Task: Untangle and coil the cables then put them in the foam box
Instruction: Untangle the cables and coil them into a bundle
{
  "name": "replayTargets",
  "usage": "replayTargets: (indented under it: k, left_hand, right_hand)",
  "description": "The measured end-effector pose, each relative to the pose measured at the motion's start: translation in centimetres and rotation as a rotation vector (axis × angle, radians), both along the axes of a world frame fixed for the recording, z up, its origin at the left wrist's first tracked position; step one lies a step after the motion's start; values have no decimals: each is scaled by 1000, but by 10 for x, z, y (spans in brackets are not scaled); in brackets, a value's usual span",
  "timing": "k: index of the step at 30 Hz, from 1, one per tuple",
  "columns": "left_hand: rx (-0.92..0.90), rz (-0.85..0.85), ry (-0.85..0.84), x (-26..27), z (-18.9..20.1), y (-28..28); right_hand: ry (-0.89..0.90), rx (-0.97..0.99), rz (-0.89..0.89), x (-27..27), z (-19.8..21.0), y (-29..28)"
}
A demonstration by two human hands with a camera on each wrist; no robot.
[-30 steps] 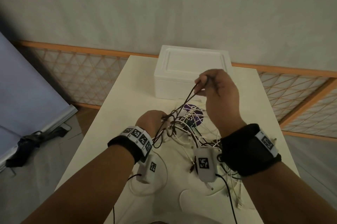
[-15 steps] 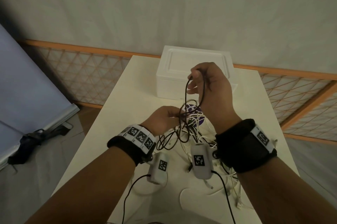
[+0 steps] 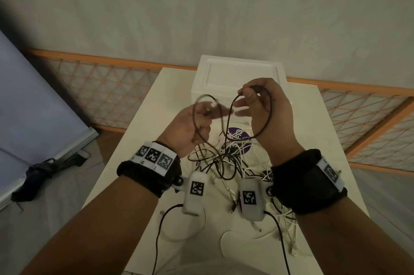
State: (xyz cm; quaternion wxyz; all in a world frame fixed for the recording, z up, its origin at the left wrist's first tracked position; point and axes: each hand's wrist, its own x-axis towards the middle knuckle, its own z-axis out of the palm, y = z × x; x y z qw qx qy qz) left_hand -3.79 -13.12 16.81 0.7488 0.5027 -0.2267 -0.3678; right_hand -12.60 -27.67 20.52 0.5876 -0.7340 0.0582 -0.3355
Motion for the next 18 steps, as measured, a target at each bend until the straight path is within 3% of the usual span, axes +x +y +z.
replayTargets:
  k: [3,5,8,10,12,14,16,18]
  left_hand:
    - [-155,121,111,-1,8,-3]
    - [-30,156,50,-2,6,-6]
    - [171,30,-60,-8,-6,-11]
    - [313,-44,-267,-13,-15,-13]
    - [404,-26,-347,-13,-21,-11]
    - [436,77,-434,-8,-19,-8]
    - [344,226,-462,-3,-6,-8]
    - [227,317,-441,-1,18,-11]
  right_hand:
    - [3,-221,-62,0,0,1]
    - [11,-289,-63,1,0,2]
    - [17,-220,-41,5,6,6]
    - [20,-106,-28,7,12,7]
    - [-27,86,30,8,15,4]
    - [-42,114,36,8,9,-2]
    - [97,63,8,10,-10,-8]
    - [388,-171,73,12,-36,-6]
